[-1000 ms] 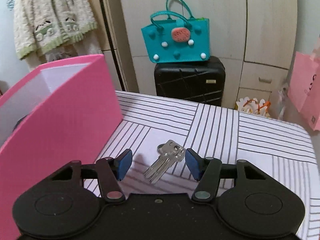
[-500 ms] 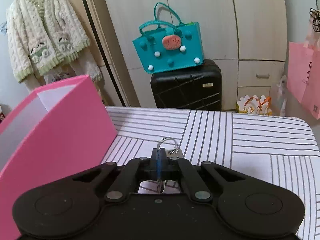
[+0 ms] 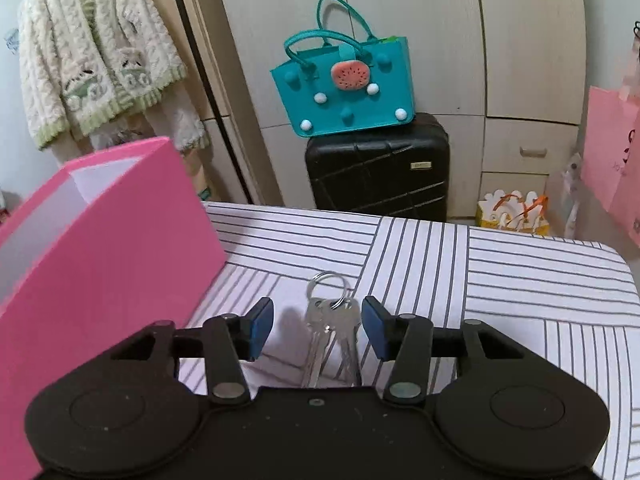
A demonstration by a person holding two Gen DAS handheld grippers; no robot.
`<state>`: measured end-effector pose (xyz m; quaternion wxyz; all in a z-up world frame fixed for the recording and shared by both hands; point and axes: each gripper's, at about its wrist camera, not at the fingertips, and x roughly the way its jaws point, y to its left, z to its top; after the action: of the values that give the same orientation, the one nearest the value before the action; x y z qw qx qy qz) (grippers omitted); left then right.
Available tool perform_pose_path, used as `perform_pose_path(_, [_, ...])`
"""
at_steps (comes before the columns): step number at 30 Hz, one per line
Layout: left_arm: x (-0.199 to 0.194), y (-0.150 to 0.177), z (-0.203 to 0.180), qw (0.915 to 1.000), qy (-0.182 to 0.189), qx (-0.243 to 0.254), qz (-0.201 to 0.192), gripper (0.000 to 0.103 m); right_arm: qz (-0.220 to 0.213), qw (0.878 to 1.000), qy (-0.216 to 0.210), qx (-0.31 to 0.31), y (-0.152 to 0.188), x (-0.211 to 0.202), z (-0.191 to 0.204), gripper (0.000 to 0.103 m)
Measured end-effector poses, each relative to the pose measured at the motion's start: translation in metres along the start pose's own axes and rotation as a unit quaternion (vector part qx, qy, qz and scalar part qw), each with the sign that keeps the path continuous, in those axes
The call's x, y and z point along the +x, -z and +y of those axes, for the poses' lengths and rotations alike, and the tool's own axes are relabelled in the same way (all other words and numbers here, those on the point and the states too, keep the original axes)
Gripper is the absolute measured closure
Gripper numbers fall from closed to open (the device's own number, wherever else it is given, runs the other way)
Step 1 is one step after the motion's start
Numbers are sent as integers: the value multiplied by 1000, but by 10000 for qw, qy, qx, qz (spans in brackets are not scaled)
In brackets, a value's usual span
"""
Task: Organize rigid objects
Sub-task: 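Grasp the silver key bunch on the cloth with the right gripper, then carry the keys into the pink box and release them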
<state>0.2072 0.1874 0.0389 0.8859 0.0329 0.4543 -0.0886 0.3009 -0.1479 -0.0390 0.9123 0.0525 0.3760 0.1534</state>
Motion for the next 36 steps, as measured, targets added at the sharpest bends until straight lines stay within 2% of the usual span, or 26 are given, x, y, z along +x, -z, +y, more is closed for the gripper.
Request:
perform_pose_path(4, [0, 0, 0, 10000, -14, 13, 22, 95, -143, 9980, 375, -480, -2, 18, 10, 49])
perform_pose_path(6, [-1, 0, 1, 10000, -9, 10, 37, 95, -213, 9969, 454, -598, -4, 21, 11, 74])
perform_pose_path(10, [-1, 0, 2, 10000, 38, -5, 55, 95, -134, 9989, 312, -325, -5, 12, 7, 75])
perform_pose_path(15, [0, -1, -1, 9999, 11, 36, 95, 95, -257, 9995, -7, 154, -4, -13, 0, 75])
perform_pose_path(19, [0, 0, -2, 10000, -22, 23, 81, 95, -357, 9988, -164, 277, -3, -34, -1, 76])
perform_pose_path(20, [0, 0, -2, 10000, -17, 16, 80, 95, -392, 9986, -212, 295, -2, -40, 0, 96])
perform_pose_path(30, [-3, 3, -3, 10000, -28, 7, 63, 95, -434, 9978, -446, 210, -9, -79, 15, 97])
perform_pose_path(36, [-3, 4, -3, 10000, -23, 53, 60, 95, -640, 9953, -722, -89, -24, -114, 42, 97])
